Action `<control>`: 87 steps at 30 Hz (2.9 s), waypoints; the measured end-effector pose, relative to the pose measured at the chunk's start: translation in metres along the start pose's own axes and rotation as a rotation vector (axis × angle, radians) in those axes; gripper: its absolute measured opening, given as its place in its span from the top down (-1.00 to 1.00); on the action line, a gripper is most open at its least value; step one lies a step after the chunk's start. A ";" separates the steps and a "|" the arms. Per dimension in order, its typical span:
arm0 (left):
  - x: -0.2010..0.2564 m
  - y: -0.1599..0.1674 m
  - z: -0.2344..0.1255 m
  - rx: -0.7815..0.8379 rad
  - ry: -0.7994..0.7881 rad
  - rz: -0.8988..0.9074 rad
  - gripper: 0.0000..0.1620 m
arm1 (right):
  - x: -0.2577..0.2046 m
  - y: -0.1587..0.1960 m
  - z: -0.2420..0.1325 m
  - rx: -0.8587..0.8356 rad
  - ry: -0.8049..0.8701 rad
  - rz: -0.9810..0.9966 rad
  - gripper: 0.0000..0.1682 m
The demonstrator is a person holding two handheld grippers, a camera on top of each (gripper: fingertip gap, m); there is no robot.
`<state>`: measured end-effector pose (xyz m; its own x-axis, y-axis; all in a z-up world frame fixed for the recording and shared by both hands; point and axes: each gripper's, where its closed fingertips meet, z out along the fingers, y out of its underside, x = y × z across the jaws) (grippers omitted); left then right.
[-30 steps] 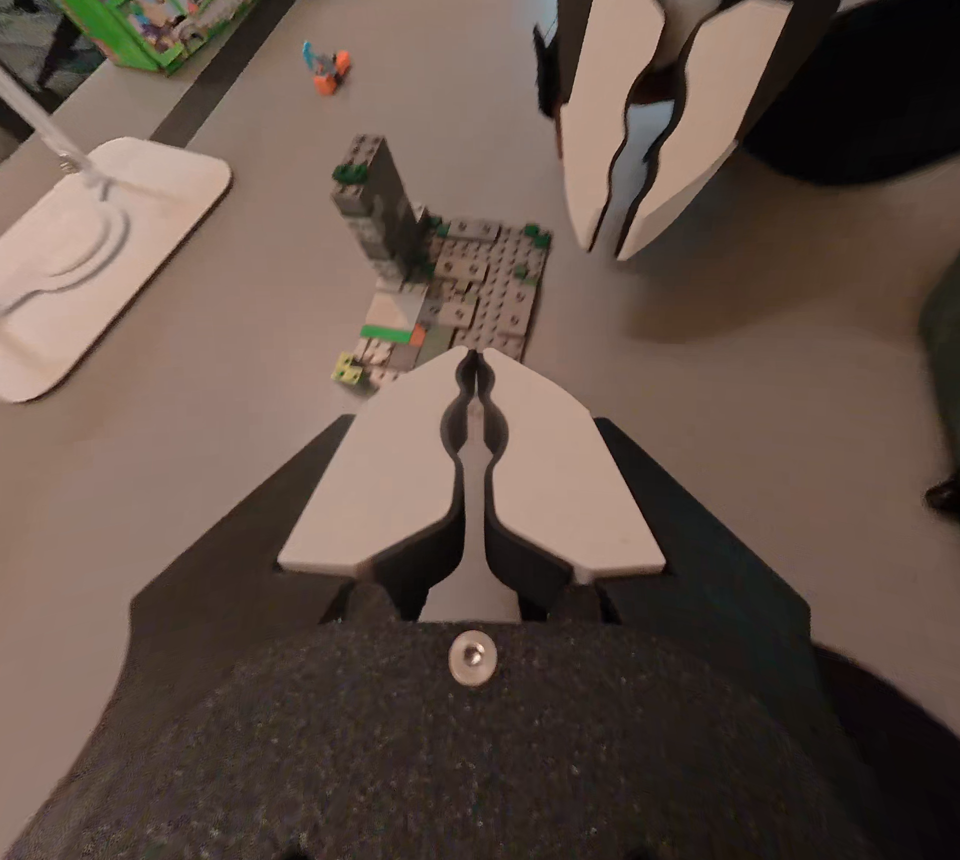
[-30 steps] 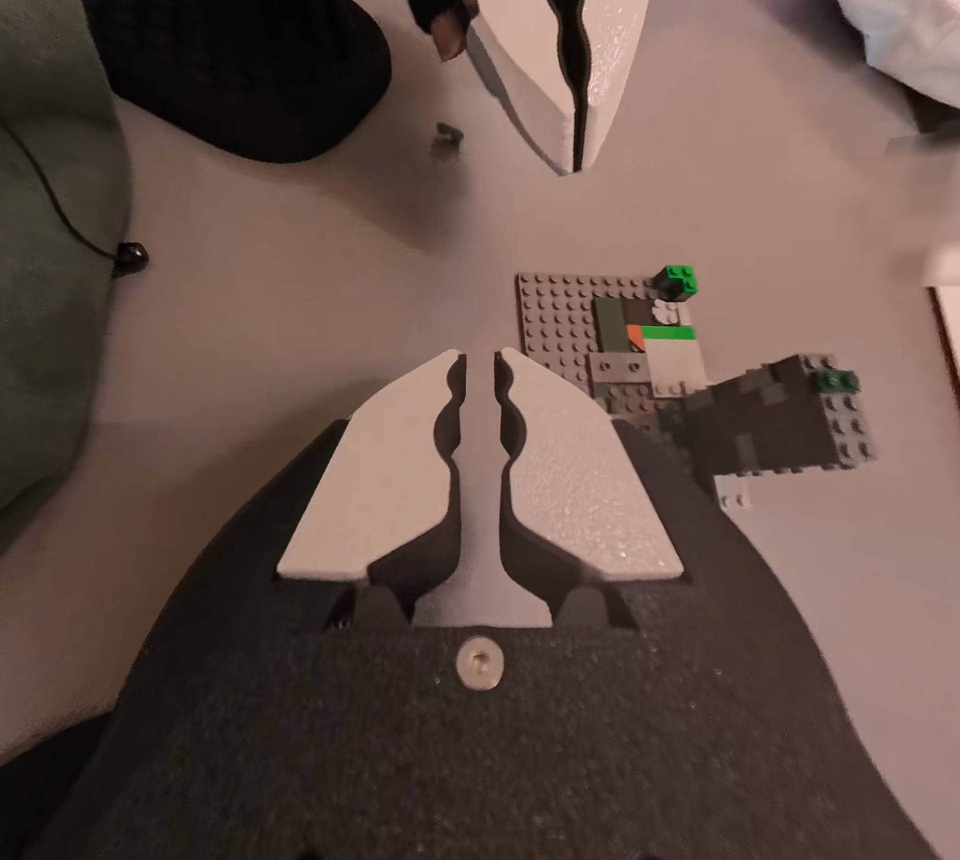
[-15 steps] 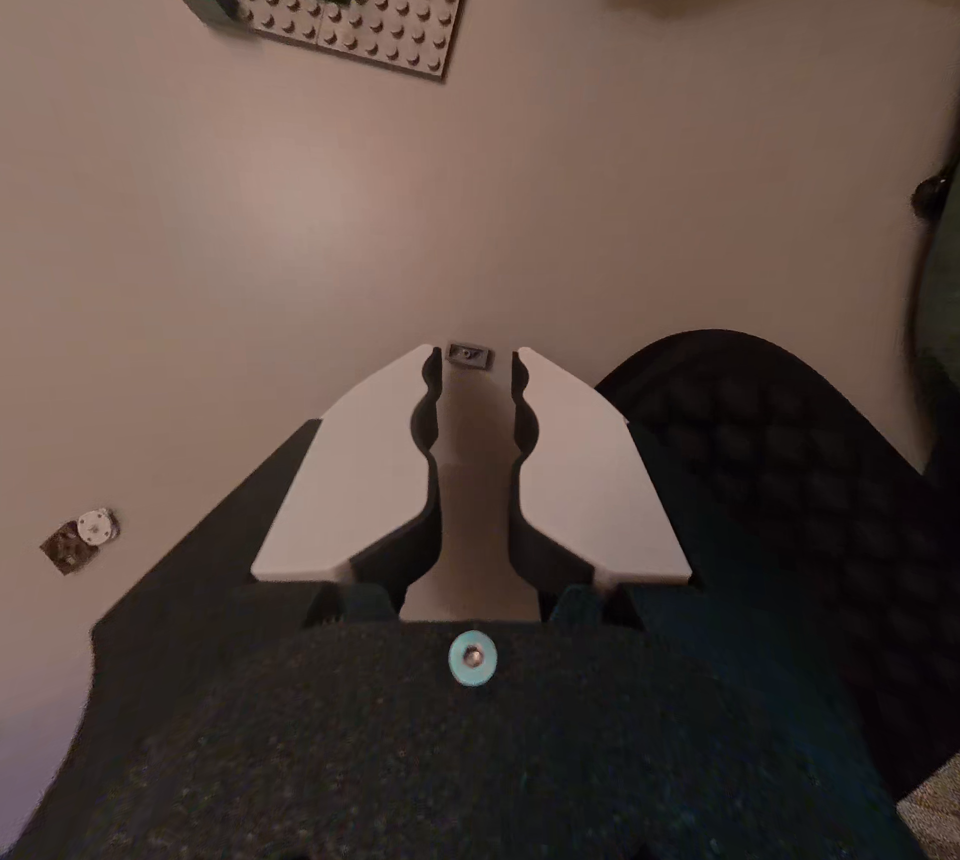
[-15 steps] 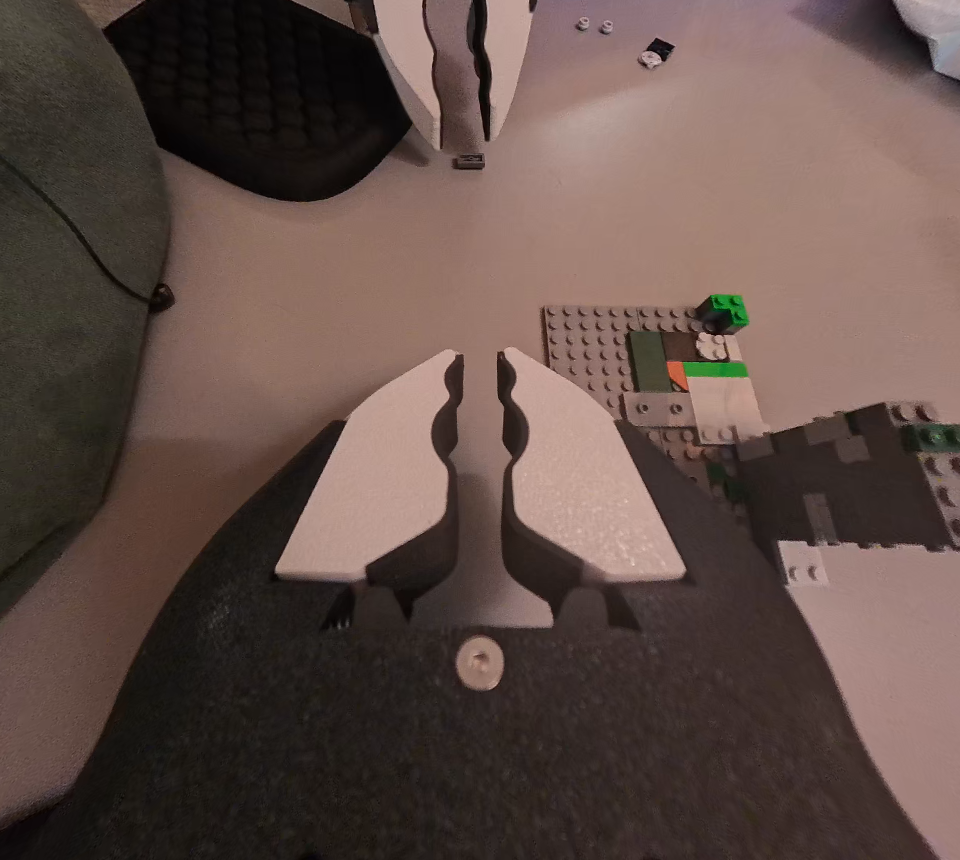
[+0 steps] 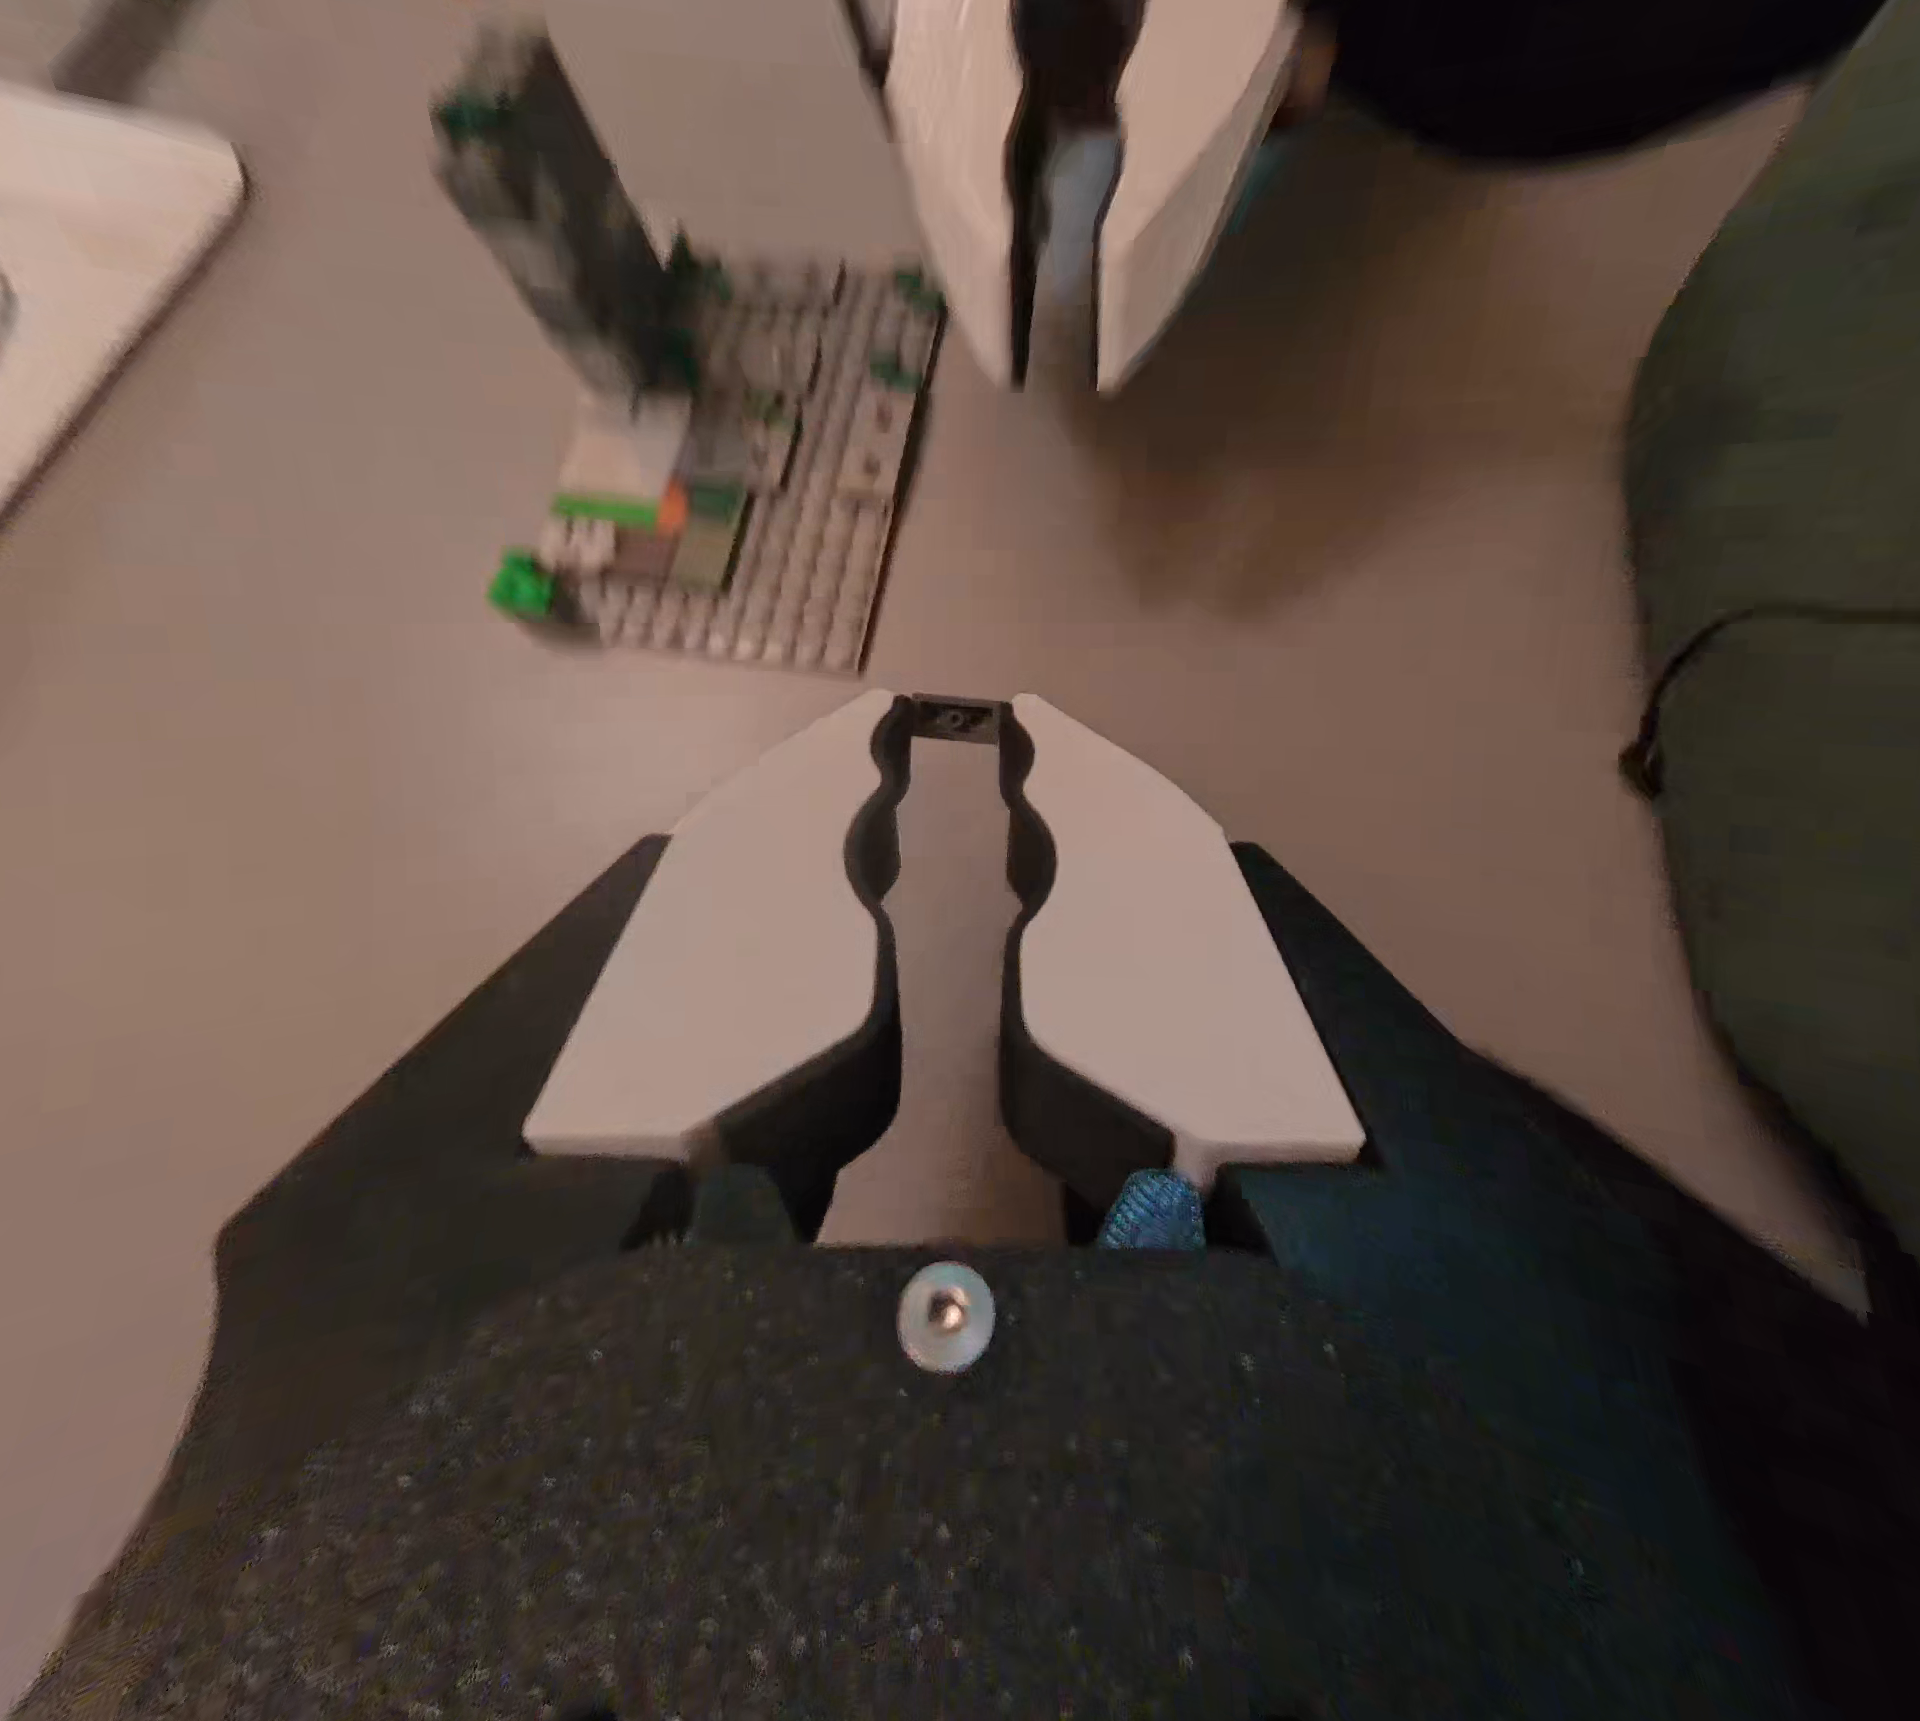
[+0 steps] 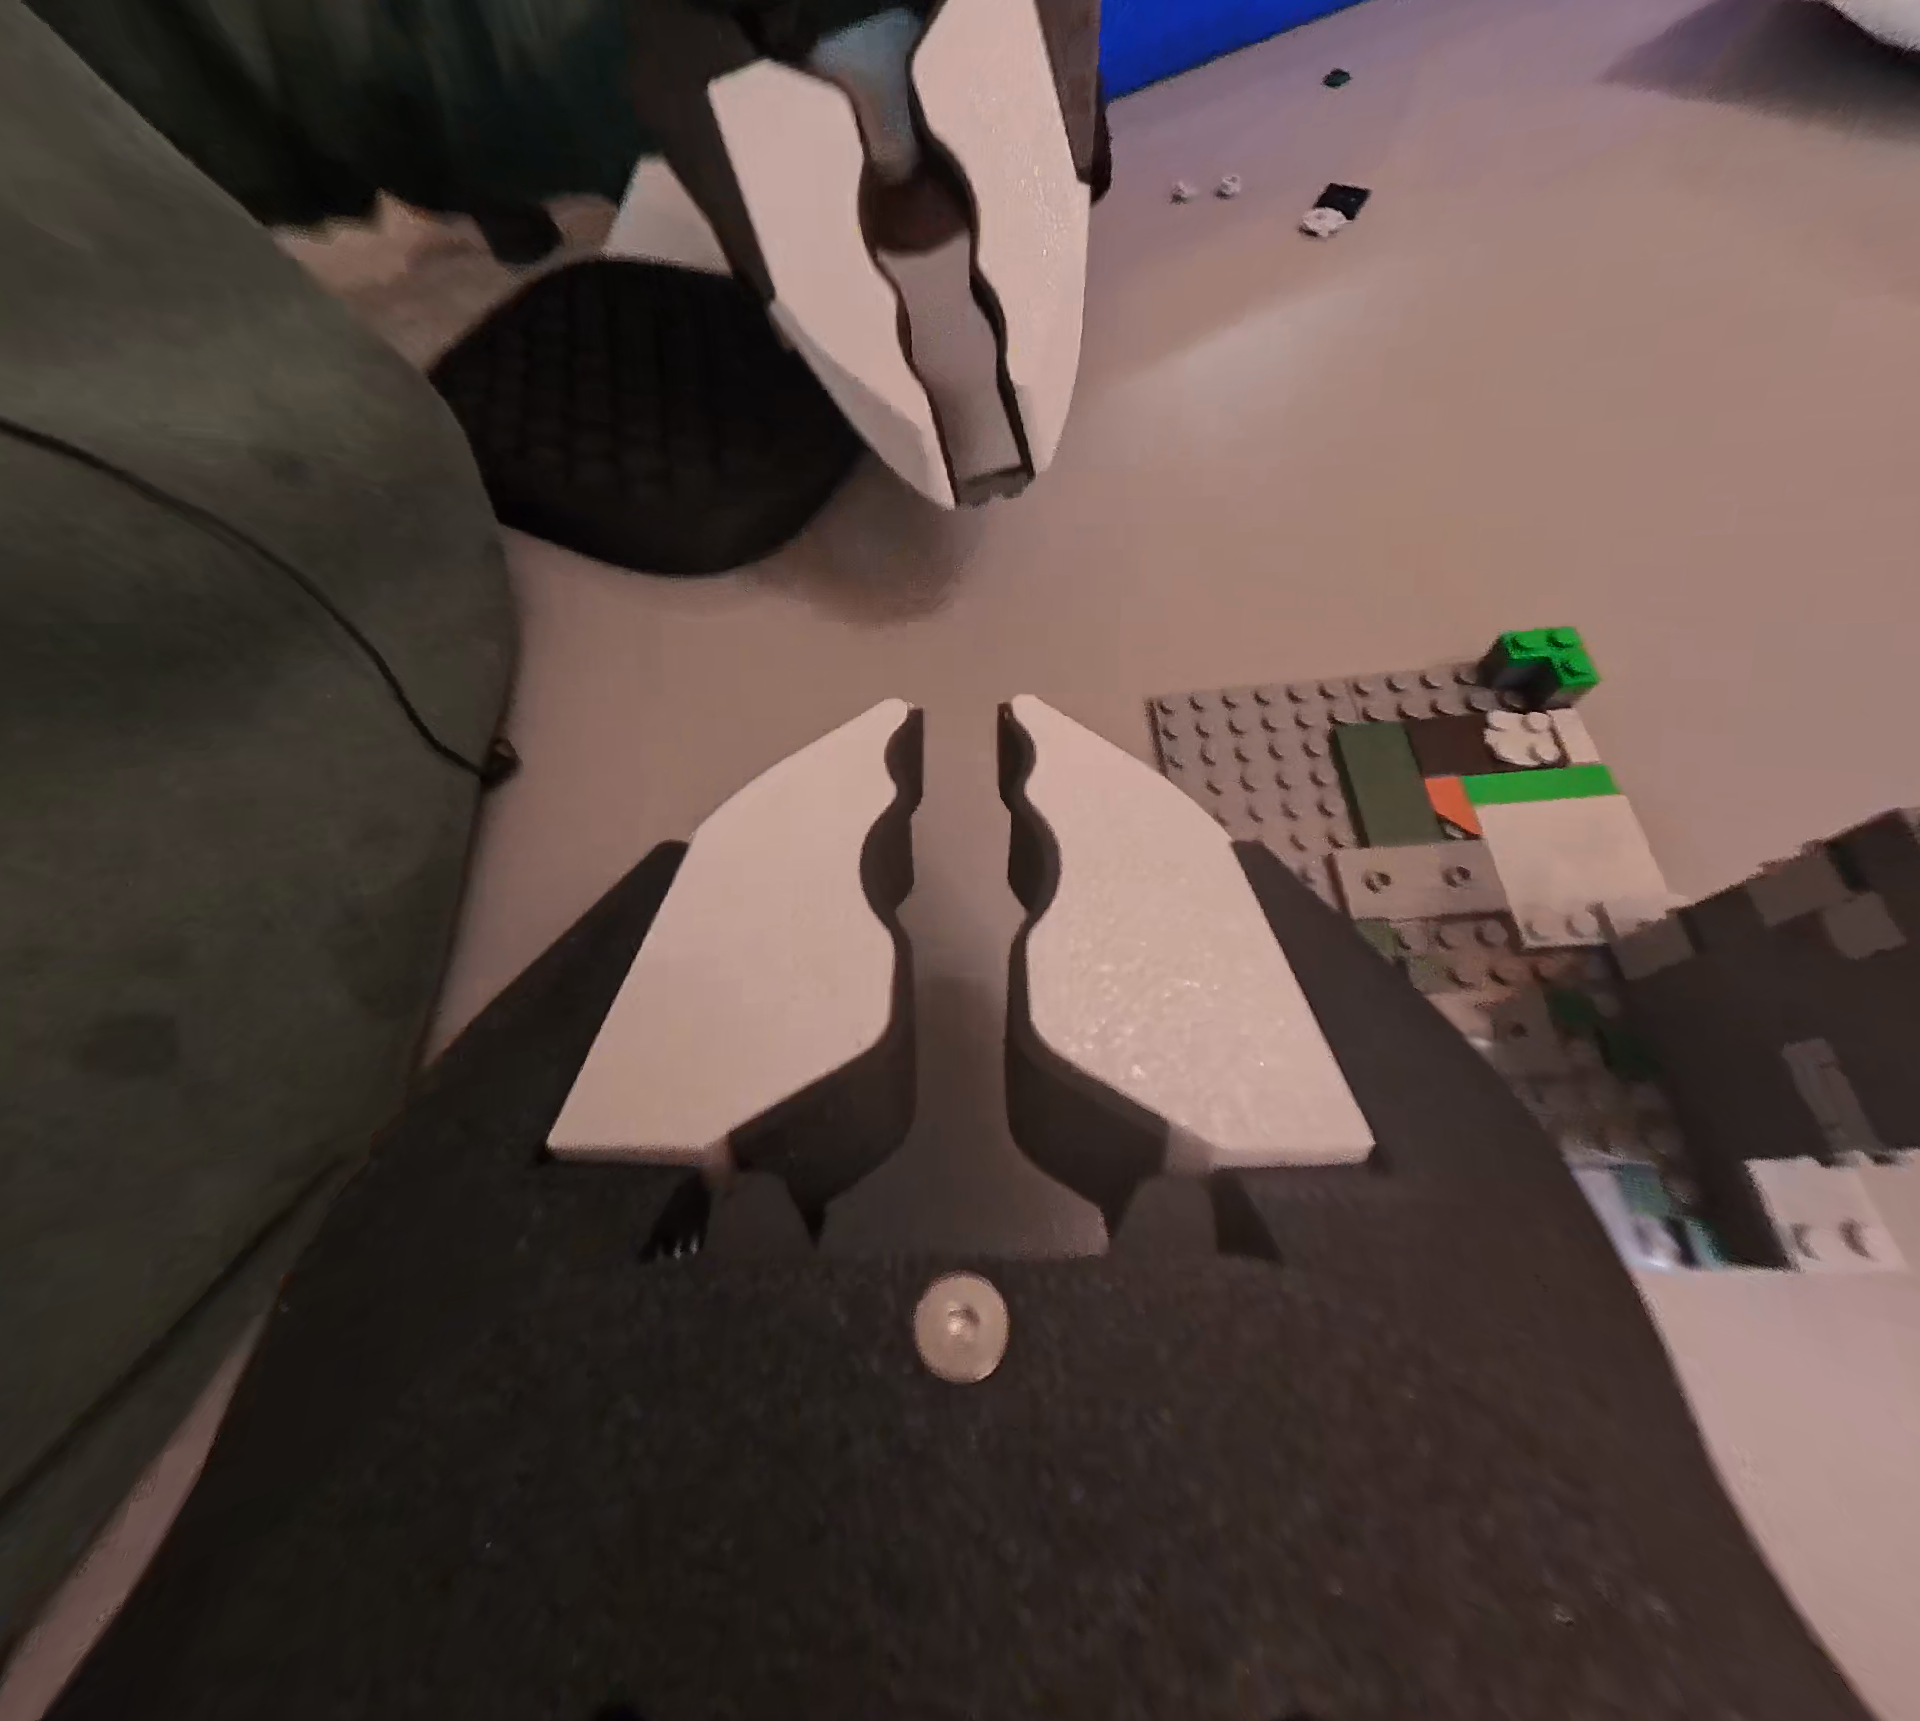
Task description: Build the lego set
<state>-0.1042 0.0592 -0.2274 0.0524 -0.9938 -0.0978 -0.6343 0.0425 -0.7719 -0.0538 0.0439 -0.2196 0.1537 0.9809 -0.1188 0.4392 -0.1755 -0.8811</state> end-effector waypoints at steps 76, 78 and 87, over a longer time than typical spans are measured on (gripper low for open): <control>0.035 -0.099 0.000 0.483 -0.212 0.362 0.81 | -0.032 -0.055 -0.034 0.438 -0.521 0.773 0.87; 0.034 -0.098 0.001 0.473 -0.217 0.362 0.81 | -0.030 -0.054 -0.033 0.436 -0.502 0.769 0.91; 0.029 -0.091 0.007 0.415 -0.238 0.368 0.81 | -0.024 -0.048 -0.031 0.401 -0.398 0.733 0.94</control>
<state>-0.0395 0.0272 -0.1643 0.0883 -0.8583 -0.5055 -0.2916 0.4630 -0.8370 -0.0509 0.0261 -0.1603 -0.0761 0.6049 -0.7926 0.0020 -0.7948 -0.6068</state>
